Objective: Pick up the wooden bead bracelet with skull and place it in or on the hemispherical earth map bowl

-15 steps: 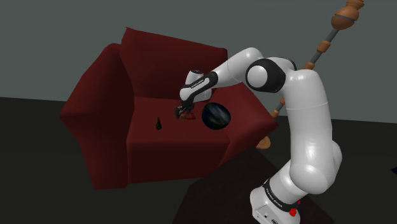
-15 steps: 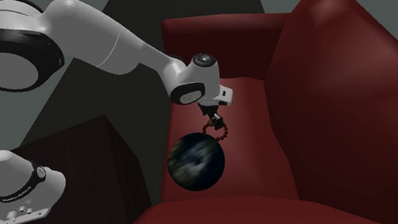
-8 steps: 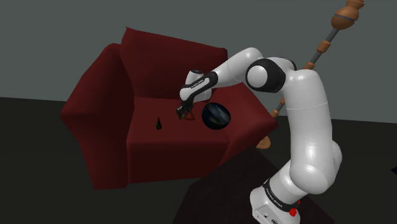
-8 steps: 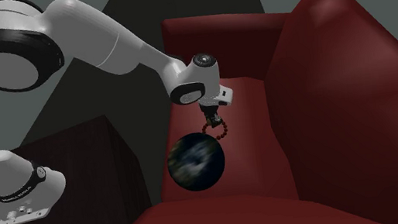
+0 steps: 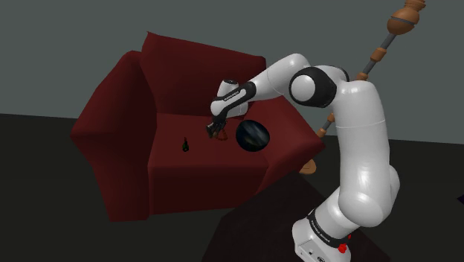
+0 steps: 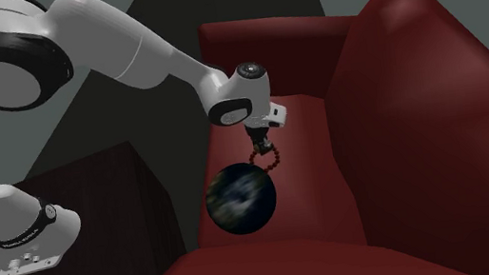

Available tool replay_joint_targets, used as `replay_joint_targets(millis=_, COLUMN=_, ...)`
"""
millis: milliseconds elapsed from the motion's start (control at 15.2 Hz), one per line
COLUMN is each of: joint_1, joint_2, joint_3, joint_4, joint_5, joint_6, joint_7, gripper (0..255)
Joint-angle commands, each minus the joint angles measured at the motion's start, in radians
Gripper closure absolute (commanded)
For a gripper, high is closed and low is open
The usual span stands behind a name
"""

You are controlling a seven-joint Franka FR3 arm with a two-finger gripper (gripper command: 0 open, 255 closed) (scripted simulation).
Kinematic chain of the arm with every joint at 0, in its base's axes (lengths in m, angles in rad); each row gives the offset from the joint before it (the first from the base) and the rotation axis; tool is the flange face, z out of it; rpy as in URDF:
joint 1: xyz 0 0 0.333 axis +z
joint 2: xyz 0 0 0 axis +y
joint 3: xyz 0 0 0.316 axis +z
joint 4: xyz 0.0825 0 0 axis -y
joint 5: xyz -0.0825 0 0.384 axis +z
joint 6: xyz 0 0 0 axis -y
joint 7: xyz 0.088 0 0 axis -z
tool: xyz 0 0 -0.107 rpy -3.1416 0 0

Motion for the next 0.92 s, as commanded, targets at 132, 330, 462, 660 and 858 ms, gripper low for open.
replay_joint_targets(millis=132, joint_1=0.002, joint_2=-0.043, joint_3=-0.002, joint_4=-0.013, joint_5=-0.002, joint_6=-0.03, joint_7=0.002, gripper=255)
replay_joint_targets(millis=330, joint_1=0.003, joint_2=-0.075, joint_3=-0.004, joint_4=-0.02, joint_5=-0.004, joint_6=-0.055, joint_7=0.004, gripper=255)
replay_joint_targets(millis=462, joint_1=0.004, joint_2=-0.096, joint_3=-0.005, joint_4=-0.024, joint_5=-0.005, joint_6=-0.072, joint_7=0.004, gripper=255)
replay_joint_targets(millis=660, joint_1=0.005, joint_2=-0.125, joint_3=-0.006, joint_4=-0.028, joint_5=-0.006, joint_6=-0.098, joint_7=0.006, gripper=255)
replay_joint_targets(millis=858, joint_1=0.006, joint_2=-0.154, joint_3=-0.008, joint_4=-0.029, joint_5=-0.008, joint_6=-0.125, joint_7=0.007, gripper=255)
